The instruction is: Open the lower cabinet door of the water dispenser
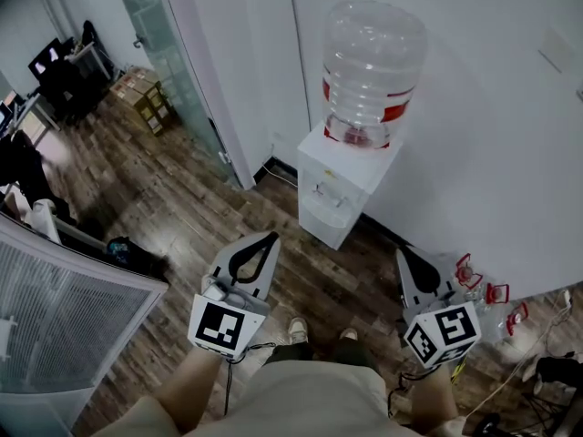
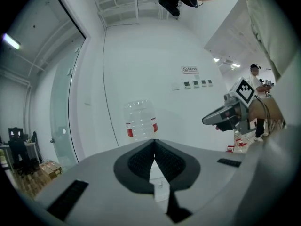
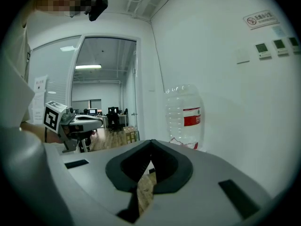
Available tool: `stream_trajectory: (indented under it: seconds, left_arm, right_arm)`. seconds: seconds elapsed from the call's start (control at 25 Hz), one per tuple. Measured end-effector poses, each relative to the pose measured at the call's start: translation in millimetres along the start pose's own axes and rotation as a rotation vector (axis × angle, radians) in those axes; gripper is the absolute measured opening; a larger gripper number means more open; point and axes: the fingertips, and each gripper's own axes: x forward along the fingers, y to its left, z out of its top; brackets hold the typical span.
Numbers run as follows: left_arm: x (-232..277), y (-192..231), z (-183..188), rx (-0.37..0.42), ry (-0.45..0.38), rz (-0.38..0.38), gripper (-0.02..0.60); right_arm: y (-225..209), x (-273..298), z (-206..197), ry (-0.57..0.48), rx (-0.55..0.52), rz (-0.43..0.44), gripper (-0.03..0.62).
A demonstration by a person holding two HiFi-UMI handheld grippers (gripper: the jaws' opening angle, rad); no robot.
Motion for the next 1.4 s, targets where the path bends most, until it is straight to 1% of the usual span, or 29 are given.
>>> stream_trajectory:
  seconds: [0.16,0.28,0.4,0.56,0.6,0.76,0.84,0.96,1.08,1.16,1.28,1.4]
  left_arm:
    - [12.7,10.1,-5.9,-0.015,0.023,0.039,0.006]
    - [21.4,14.6,-11.2,-0.025,0.043,0.084,0.005]
    - [28.9,15.4,-17.6,-0.044,0.068,0.124,0.005]
    - [48.0,7.7,-25.4,-0.041,0.079,0.142,0.005]
    - [54.4,5.6,-29.7,-0.043,0.079,0.147,0.005]
    - [81.3,1.7,-60.1,-0.048,0.106,0.179,0.005]
    - [94.8,0.1,-72.5,-0.043,0.116,0.185,0.005]
    - [113.9,-1.4,-90.9,-0.057,0.116,0.178,0.005]
    - [127.8,2.2,-115.4,-0.088,0.116,0.182,0.005]
    - [135.0,5.2,-134.2,-0.091,0.121,0.189,0.005]
    - [141.0,6.9,-167.4,-0.107,0.128,0.201,0.005]
    - [148.5,8.8,-211.0,-0.136,0.144,0.224,0.005]
  right_arm:
    - [-16.9,16.1,4.3,-0.009,0.004,0.024,0.006]
    - [-30.7,24.8,6.2,-0.027,0.002,0.046,0.006]
    - [-43.7,29.0,2.8,-0.018,0.004,0.077,0.006]
    - [-68.3,40.8,-6.3,-0.009,0.014,0.096,0.006]
    - [-75.3,45.7,-11.5,-0.003,0.015,0.099,0.025]
    - [-99.3,70.5,-38.9,0.032,0.033,0.132,0.140]
    - [-108.7,84.5,-49.7,0.038,0.041,0.150,0.169]
    - [-124.7,108.0,-72.6,0.051,0.042,0.157,0.195]
    - [-138.2,134.1,-110.1,0.076,0.057,0.161,0.226]
    - [-143.8,150.3,-138.6,0.090,0.071,0.161,0.243]
    - [-148.5,169.7,-177.7,0.080,0.076,0.148,0.245]
    - [-153.7,189.3,-218.5,0.075,0.074,0.124,0.244]
